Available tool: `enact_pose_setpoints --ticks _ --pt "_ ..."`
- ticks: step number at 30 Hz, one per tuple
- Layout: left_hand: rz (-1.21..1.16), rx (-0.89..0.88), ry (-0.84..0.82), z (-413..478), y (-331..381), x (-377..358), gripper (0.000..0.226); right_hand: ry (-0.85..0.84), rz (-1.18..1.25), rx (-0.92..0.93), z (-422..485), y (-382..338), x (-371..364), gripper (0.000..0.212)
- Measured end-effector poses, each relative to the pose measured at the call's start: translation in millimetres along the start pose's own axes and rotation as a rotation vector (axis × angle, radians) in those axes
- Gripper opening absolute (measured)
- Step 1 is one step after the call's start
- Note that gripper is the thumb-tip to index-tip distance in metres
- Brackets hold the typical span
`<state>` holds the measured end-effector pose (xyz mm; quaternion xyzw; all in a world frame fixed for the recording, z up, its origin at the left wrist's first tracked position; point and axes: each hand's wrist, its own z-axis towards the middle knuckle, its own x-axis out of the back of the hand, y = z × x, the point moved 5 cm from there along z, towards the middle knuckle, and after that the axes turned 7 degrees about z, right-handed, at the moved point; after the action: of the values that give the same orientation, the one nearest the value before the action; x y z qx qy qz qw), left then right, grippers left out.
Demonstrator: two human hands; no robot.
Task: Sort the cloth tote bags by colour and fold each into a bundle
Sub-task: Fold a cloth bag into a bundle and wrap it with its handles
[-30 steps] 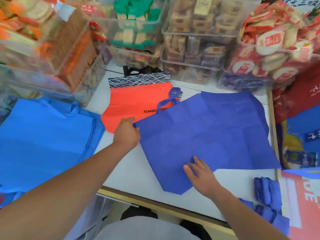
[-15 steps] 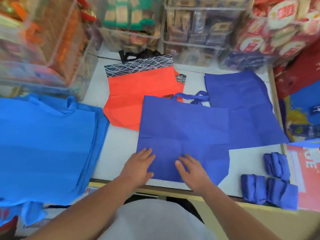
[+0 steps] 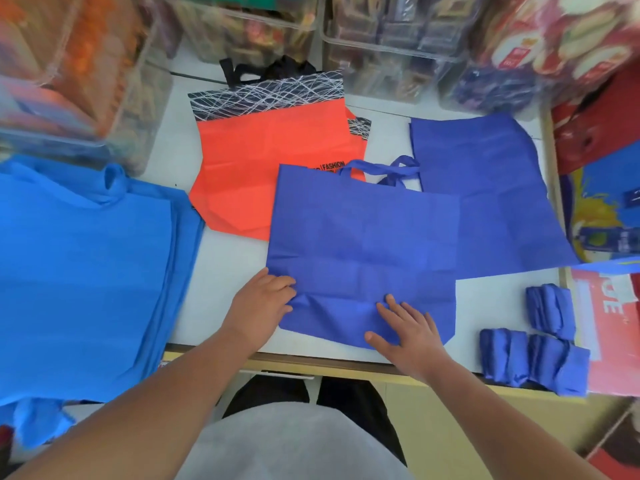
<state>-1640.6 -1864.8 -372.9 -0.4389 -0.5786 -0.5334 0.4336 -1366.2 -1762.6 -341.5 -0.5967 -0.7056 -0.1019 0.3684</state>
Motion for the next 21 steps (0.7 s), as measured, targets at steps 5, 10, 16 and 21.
enact_pose_setpoints --ticks 5,10,16,21 --pt "-0.183 0.128 -0.169 15 -6 24 0.006 -0.006 -0.071 0.108 -18 7 8 0.106" --pt "-0.506 0.276 -0.256 17 -22 65 0.011 0.104 -0.037 0.234 -50 36 27 0.094" --pt "-0.836 0.494 -0.221 24 -27 112 0.017 0.26 0.623 -0.007 -76 46 73 0.015" --pt "-0.5 0.62 0.174 22 -25 137 0.021 0.361 0.718 -0.12 -43 40 82 0.023"
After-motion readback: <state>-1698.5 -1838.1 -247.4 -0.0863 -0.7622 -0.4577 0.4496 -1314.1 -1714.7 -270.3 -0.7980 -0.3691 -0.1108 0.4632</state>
